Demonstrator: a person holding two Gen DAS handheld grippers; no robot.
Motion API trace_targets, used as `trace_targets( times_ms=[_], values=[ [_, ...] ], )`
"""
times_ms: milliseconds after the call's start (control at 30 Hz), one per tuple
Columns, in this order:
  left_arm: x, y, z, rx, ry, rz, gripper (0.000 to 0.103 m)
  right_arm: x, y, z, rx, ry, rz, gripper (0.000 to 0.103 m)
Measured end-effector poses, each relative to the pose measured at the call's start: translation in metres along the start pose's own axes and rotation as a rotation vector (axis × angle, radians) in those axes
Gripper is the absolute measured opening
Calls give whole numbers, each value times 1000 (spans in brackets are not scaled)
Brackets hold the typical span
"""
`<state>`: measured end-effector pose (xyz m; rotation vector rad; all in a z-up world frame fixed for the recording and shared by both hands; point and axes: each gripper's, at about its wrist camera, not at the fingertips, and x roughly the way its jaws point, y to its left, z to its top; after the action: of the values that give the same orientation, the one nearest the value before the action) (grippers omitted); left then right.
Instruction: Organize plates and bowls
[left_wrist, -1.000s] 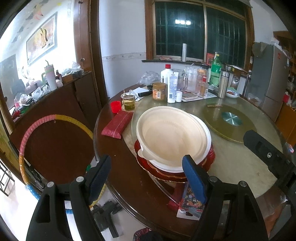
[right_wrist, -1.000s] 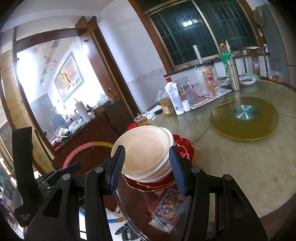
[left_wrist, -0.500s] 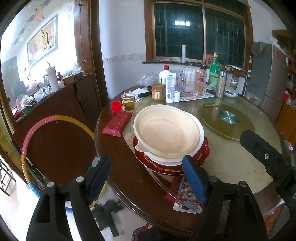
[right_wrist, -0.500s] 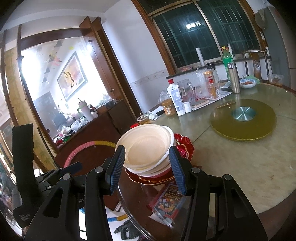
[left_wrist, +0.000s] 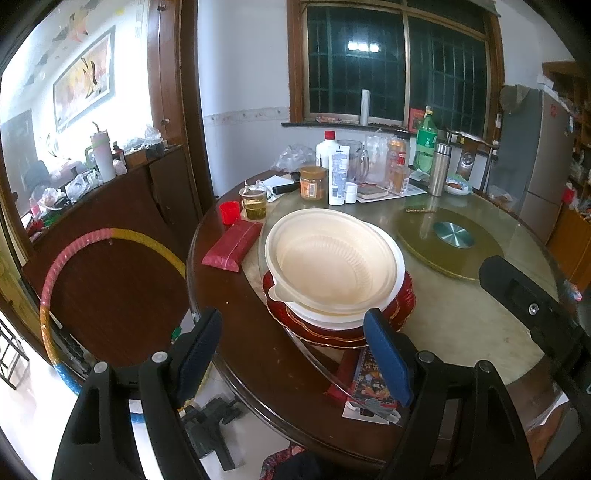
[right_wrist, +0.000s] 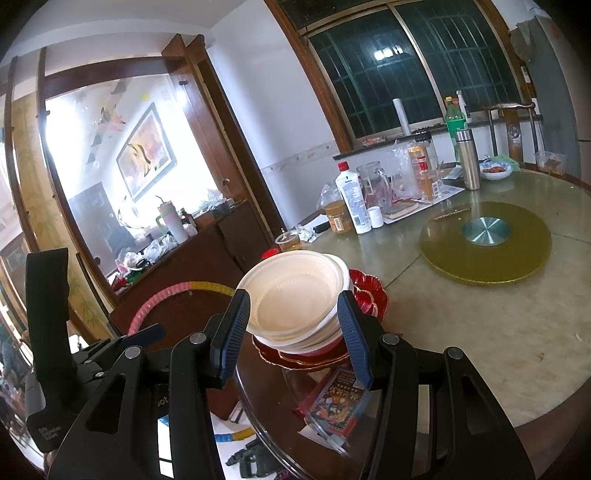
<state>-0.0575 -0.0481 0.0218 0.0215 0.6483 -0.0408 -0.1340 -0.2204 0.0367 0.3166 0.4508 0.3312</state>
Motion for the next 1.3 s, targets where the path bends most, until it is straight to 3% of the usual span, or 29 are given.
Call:
trace_targets(
  times_ms=[833,1300],
  values=[
    [17,11,-2,-26,51,-16,79,10,5,0,-17,21,6,50],
    [14,13,-3,-21,0,6,79,19,3,-3,-25,34,5,50]
  ],
)
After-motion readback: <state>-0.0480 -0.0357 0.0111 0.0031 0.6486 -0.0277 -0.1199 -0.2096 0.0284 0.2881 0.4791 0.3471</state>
